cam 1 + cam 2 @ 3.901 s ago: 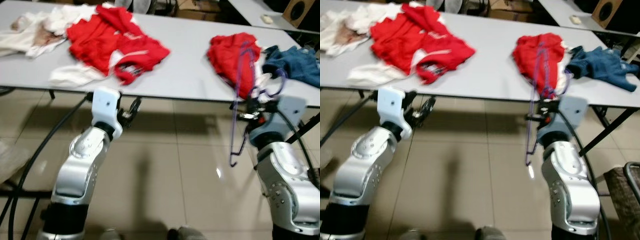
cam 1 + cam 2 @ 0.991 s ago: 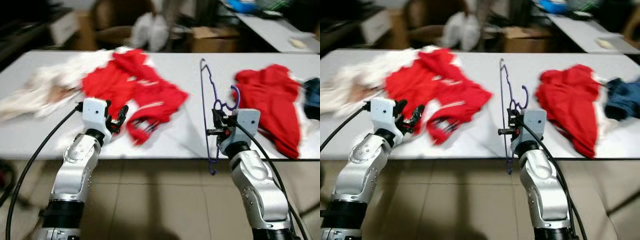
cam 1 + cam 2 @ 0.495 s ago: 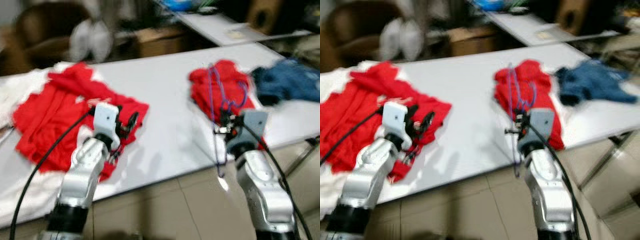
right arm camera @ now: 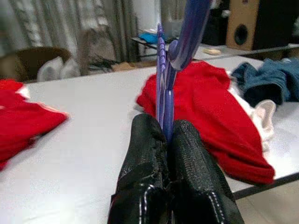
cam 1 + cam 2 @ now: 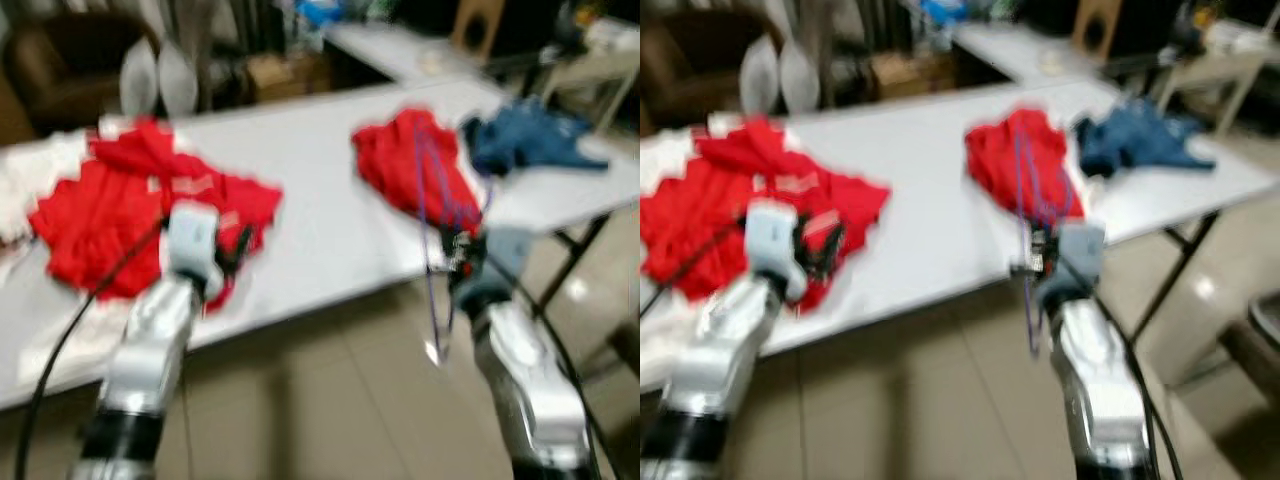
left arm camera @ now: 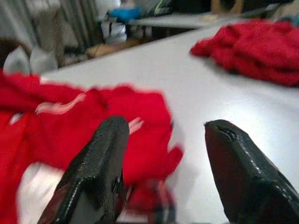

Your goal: Hang hanger

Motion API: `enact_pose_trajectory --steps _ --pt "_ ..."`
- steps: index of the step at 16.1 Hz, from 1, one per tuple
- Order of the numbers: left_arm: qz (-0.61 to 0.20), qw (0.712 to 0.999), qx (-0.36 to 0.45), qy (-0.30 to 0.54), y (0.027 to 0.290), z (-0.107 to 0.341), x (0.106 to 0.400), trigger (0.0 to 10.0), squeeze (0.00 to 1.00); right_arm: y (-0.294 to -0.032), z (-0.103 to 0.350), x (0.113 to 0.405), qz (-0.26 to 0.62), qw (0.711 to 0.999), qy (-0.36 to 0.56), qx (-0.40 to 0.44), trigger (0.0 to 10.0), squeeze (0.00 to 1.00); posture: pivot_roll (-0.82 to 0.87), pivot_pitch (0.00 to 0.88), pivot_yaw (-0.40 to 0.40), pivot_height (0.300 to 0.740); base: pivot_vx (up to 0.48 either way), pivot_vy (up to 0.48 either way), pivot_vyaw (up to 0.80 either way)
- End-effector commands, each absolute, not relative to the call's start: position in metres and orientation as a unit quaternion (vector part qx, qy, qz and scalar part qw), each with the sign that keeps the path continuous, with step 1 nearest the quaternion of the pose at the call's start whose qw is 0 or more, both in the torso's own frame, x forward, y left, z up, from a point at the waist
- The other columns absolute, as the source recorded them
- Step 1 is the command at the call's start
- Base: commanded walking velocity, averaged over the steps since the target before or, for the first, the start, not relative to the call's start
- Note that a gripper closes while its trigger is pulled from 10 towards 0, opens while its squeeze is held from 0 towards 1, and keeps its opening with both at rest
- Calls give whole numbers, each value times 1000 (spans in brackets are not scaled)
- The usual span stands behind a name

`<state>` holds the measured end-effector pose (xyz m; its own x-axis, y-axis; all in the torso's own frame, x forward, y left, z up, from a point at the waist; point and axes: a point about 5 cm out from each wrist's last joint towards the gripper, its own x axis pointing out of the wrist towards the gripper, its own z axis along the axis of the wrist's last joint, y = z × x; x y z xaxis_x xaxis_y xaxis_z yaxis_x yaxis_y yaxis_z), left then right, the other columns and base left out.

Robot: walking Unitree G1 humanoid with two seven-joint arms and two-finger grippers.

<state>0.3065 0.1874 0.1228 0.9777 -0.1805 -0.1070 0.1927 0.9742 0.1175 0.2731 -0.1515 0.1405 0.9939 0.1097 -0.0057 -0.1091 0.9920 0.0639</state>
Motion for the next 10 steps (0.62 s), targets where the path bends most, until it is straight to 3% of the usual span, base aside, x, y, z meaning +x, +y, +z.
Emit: enact_pose_trajectory --steps 1,4,5,6,10 --pt "-86 992 65 71 193 119 305 10000 988 -153 142 273 67 998 8 16 10000 0 -106 0 45 740 0 0 0" --pt "-58 992 81 76 198 119 309 10000 1000 -152 139 270 95 995 20 6 10000 0 -111 0 45 740 0 0 0" --pt "-51 993 80 72 198 119 310 10000 890 -153 139 269 96 995 21 6 10000 0 -112 0 44 740 0 0 0" --pt "-44 994 75 71 197 120 311 10000 0 -154 138 268 90 996 21 6 10000 0 -112 0 43 740 0 0 0" --pt "-44 996 49 62 191 120 314 10000 0 -157 138 267 86 996 23 2 10000 0 -125 0 44 740 0 0 0"
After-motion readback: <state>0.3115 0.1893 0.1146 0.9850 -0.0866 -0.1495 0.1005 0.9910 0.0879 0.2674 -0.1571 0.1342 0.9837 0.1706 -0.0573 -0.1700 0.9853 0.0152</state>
